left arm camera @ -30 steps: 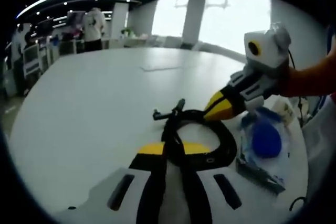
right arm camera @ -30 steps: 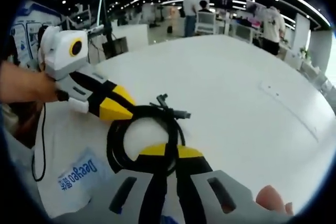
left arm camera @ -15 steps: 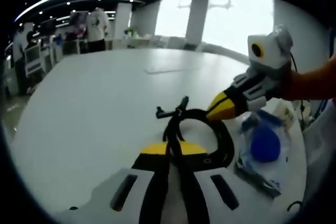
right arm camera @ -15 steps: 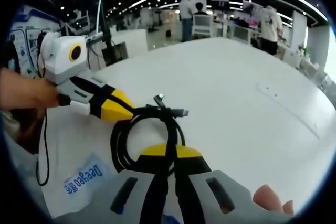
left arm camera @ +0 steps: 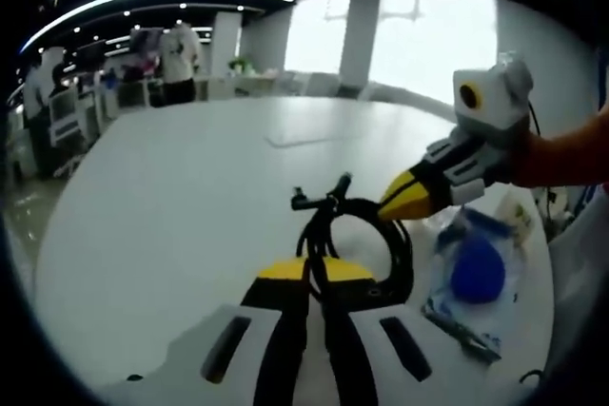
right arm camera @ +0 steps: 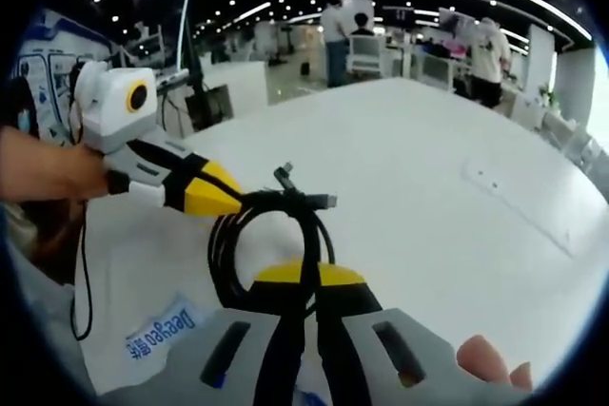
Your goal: Arrange the tabletop items into an orderly group along one side of the table until the central work area is clear of visible clutter.
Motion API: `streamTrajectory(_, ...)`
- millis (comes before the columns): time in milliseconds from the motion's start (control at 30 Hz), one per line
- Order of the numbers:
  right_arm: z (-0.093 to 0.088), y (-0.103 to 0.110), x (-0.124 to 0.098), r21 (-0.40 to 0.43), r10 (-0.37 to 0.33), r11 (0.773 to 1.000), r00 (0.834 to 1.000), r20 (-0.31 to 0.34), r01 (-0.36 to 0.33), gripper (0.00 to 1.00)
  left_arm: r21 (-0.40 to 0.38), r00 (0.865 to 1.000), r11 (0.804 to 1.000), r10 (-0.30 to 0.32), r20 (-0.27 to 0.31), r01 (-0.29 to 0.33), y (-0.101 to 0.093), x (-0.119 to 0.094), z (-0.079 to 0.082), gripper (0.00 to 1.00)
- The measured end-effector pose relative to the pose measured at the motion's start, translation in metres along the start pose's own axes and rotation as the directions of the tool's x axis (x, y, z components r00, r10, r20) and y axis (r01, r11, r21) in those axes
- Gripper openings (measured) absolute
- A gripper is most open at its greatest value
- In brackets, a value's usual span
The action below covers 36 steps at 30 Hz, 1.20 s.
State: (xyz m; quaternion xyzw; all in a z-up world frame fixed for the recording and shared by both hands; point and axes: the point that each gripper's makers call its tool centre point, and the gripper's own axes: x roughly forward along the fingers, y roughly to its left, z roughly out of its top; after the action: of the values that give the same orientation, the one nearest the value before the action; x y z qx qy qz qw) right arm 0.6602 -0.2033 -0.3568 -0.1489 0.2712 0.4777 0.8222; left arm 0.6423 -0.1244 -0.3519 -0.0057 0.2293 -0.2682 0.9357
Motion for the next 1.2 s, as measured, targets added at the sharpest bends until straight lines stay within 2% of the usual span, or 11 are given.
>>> streamTrajectory(700,0.026,0.001,-0.022,-0.021,-0.016,1.0,0.999,0.052,0.017,0.01,0.062,0.999,0.998,0.017,0.029,-0.019,-0.011,-0.017,0.033,0.0)
streamTrajectory(1200,0.047,0.004,-0.056,-0.042,-0.033,0.998,0.994,0.105,0.038,0.01,0.117,0.998,0.993,0.02,0.058,-0.026,-0.029,-0.033,0.062,0.0)
